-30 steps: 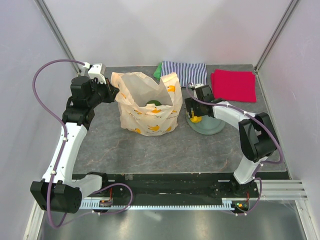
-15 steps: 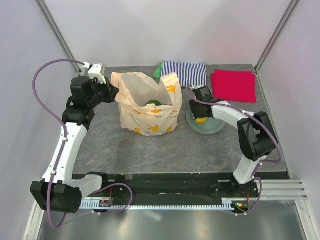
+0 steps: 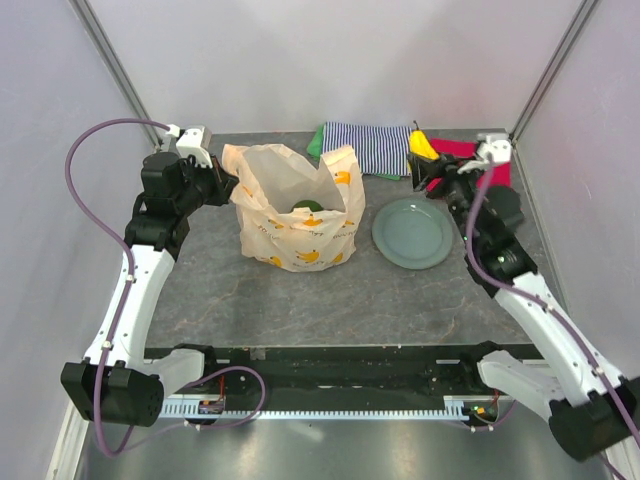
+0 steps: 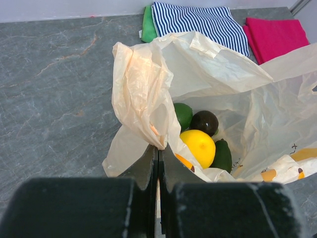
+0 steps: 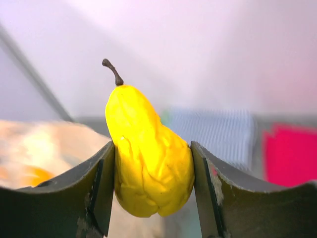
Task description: Place the fruits into the plastic bag
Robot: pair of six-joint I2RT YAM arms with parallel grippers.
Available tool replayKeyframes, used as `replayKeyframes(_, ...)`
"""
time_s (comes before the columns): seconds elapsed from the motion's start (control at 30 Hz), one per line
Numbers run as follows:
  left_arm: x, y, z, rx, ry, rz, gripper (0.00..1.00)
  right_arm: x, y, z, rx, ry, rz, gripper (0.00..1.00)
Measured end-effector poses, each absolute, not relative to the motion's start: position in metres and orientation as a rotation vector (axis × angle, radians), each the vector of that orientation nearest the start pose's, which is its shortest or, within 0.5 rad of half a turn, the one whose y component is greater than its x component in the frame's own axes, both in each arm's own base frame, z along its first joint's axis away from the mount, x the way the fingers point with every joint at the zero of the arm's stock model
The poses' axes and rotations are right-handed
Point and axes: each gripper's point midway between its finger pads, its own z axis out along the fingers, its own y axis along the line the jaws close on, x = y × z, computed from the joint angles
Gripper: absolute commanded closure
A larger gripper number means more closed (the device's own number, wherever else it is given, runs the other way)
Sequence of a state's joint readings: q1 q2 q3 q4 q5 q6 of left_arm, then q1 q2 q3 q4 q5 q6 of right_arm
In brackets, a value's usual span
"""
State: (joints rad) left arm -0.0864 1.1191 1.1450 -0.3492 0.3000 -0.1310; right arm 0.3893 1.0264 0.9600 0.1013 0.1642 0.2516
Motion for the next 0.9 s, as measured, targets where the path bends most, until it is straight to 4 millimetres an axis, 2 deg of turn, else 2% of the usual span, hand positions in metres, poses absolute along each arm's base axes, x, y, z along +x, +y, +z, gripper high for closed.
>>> replayKeyframes(0.07, 0.356, -0.088, 0.302, 0.164, 1.895, -0.433, 0.98, 0.34, 0.14, 0.399, 0.002, 1.339, 0.533, 0.73)
replayKeyframes(0.13, 0.356, -0.088, 0.302, 0.164, 1.895, -0.433, 0.99, 0.323, 0.162, 0.429, -0.065, 1.197, 0.664, 0.73)
replayKeyframes(0.23, 0.356, -0.089, 0.302, 0.165, 1.895, -0.434, 0.99, 0.312, 0.207, 0.444, -0.198, 1.13, 0.81, 0.75)
replayKeyframes(0.33, 0.356, -0.09, 0.302, 0.17, 1.895, -0.44, 0.98, 0.312, 0.27, 0.448, -0.365, 1.152, 0.928, 0.75)
replayKeyframes(0.37, 0.355, -0.09, 0.302, 0.173, 1.894, -0.444, 0.98, 0.312, 0.297, 0.444, -0.431, 1.187, 0.957, 0.75)
replayKeyframes(0.43, 0.355, -0.091, 0.302, 0.174, 1.894, -0.447, 0.98, 0.309, 0.338, 0.434, -0.529, 1.244, 0.988, 0.76)
replayKeyframes(0.5, 0.355, -0.091, 0.302, 0.174, 1.894, -0.447, 0.98, 0.306, 0.37, 0.42, -0.606, 1.316, 0.98, 0.76)
replayKeyframes(0.6, 0.355, -0.091, 0.302, 0.174, 1.894, -0.447, 0.98, 0.309, 0.401, 0.404, -0.669, 1.424, 0.916, 0.75)
replayKeyframes(0.73, 0.355, -0.091, 0.302, 0.175, 1.894, -0.447, 0.98, 0.335, 0.424, 0.377, -0.692, 1.601, 0.766, 0.74)
replayKeyframes(0.9, 0.355, -0.091, 0.302, 0.175, 1.894, -0.447, 0.98, 0.371, 0.424, 0.313, -0.681, 1.835, 0.544, 0.72)
